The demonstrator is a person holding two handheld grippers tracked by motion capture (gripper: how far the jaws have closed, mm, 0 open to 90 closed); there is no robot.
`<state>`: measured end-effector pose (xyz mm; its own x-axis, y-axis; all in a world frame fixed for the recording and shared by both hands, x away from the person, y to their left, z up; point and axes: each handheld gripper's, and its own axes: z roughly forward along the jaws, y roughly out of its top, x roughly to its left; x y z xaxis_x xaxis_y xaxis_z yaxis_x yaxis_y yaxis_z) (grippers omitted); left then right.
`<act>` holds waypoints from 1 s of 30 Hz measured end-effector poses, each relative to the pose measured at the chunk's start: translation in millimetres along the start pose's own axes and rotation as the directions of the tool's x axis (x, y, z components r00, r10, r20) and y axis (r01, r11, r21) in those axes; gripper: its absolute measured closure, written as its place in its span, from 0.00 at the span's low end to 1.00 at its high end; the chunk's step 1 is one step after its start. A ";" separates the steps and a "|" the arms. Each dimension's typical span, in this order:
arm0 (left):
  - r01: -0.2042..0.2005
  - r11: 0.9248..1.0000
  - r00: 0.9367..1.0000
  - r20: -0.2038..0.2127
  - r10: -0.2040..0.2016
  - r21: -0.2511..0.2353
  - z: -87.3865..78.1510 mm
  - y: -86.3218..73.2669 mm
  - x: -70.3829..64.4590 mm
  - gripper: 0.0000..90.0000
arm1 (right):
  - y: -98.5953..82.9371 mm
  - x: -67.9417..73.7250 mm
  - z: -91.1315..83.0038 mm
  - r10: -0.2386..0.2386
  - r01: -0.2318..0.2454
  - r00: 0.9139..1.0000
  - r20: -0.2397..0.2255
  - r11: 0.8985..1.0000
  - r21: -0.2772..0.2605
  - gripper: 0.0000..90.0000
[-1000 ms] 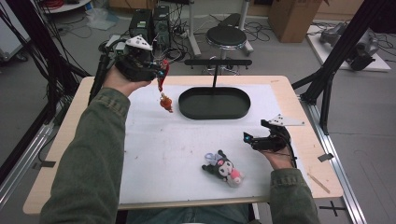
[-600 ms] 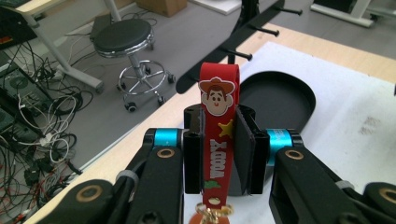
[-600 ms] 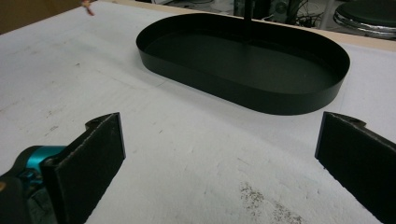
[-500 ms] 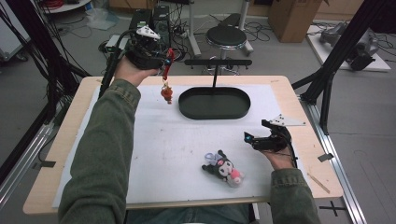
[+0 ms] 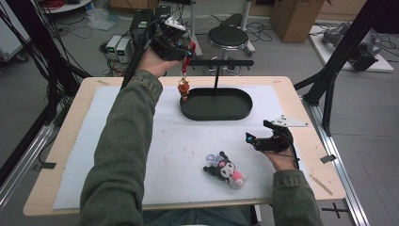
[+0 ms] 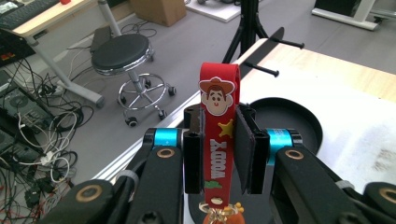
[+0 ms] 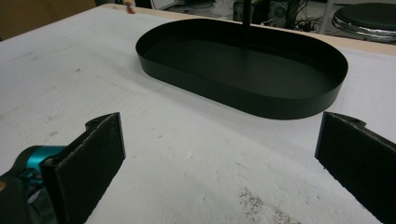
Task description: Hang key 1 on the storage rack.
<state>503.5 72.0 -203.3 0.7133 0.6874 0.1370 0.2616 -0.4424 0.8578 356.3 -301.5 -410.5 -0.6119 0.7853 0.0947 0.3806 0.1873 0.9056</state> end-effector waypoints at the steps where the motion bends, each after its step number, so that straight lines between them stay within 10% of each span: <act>1: 0.002 1.000 1.000 0.000 -0.002 0.002 2.8 1.8 0.9 0.83 | 0.0 -0.2 -0.1 0.003 -0.003 1.000 -0.001 1.000 0.002 0.00; 18: 0.035 0.999 0.999 0.001 -0.035 -0.033 42.0 15.4 5.1 0.83 | -1.0 -3.1 0.6 0.005 -0.005 1.000 -0.002 1.000 0.011 0.00; 30: 0.100 0.992 0.991 -0.084 -0.107 -0.081 54.9 15.7 19.9 0.81 | -1.6 -5.0 2.0 -0.004 0.004 1.000 0.002 1.000 0.014 0.00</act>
<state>557.5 47.1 -214.3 0.6242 0.7766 0.0855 0.2781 -0.3231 0.9046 360.1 -304.5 -413.2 -0.6123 0.7855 0.0900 0.3874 0.1988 0.9002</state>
